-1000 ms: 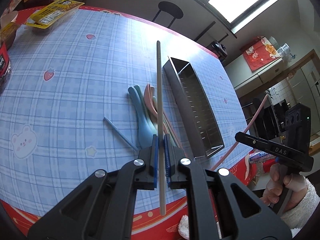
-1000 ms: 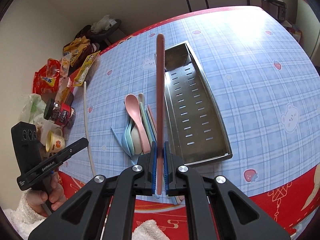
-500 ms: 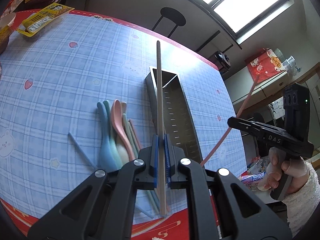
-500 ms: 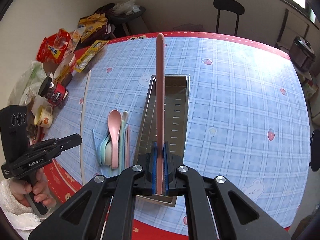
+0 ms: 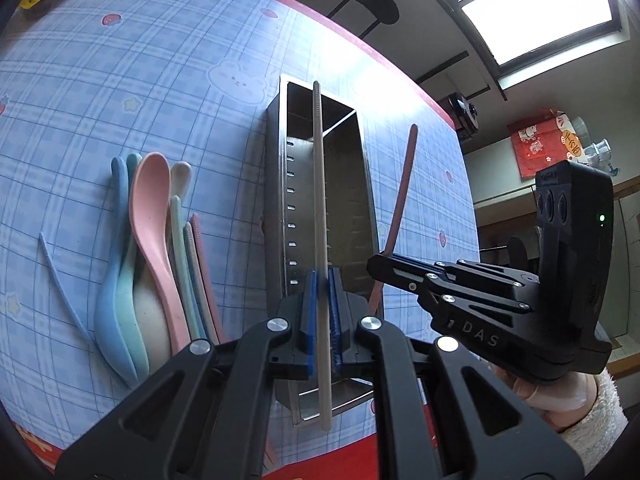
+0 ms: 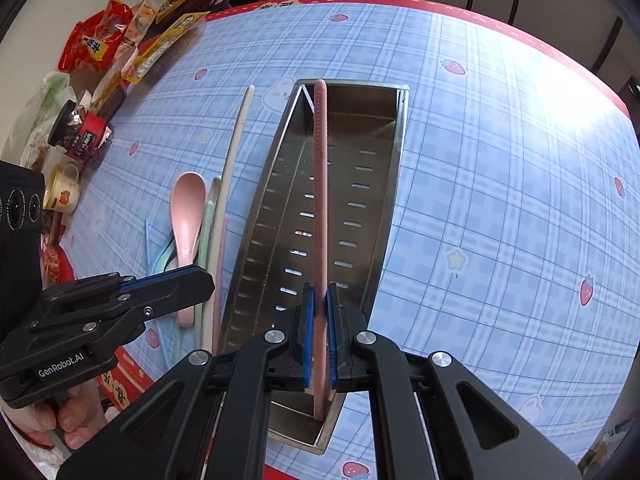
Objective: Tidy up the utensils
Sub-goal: 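Lower both chopsticks into the steel tray and open both tools, then move the left tool to the blue chopstick and close on it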
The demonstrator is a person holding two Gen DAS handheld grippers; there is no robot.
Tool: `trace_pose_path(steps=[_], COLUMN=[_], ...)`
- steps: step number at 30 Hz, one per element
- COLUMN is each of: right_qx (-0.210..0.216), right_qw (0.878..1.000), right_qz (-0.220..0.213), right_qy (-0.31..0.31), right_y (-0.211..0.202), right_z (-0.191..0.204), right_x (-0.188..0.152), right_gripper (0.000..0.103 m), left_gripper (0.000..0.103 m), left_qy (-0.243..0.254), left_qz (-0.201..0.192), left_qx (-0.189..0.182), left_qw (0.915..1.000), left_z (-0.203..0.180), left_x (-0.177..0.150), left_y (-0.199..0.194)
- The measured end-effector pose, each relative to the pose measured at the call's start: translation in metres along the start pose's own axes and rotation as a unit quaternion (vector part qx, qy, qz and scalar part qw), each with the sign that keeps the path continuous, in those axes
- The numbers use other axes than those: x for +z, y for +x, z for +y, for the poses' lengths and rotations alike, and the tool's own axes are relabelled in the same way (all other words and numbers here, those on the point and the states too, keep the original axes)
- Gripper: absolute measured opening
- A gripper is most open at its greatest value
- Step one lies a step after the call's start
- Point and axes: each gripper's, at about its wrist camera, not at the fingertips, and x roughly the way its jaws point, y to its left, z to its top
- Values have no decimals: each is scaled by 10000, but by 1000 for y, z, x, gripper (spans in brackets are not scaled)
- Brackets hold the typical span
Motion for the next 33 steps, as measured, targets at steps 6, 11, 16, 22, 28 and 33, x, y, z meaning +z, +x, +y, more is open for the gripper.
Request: trace_pose_path(steps=[6, 11, 16, 22, 28, 33], right_qx=[-192, -219, -170, -169, 56, 125], right_qw=[9997, 9988, 9954, 9862, 9772, 9792], right_qz=[-110, -313, -720, -1417, -1802, -1734], right_qy=[107, 316, 607, 840, 1125, 1049], right_y=[4, -5, -31, -60, -62, -49], right_z=[-10, -19, -27, -23, -6, 12], right_x=[-6, -14, -30, -66, -106, -131], right_gripper=[9, 41, 49, 49, 49, 47], left_gripper=[10, 10, 20, 25, 25, 25], left_qy=[104, 219, 336, 700, 825, 473], left_qz=[91, 171, 91, -367, -747, -815], left_qx=[181, 303, 251, 407, 795, 1132], left_qw=[9997, 9992, 9991, 9960, 9906, 9891], left_z=[-6, -13, -24, -27, -5, 33], left_x=[1, 9, 20, 23, 4, -25], left_y=[20, 32, 29, -8, -52, -76])
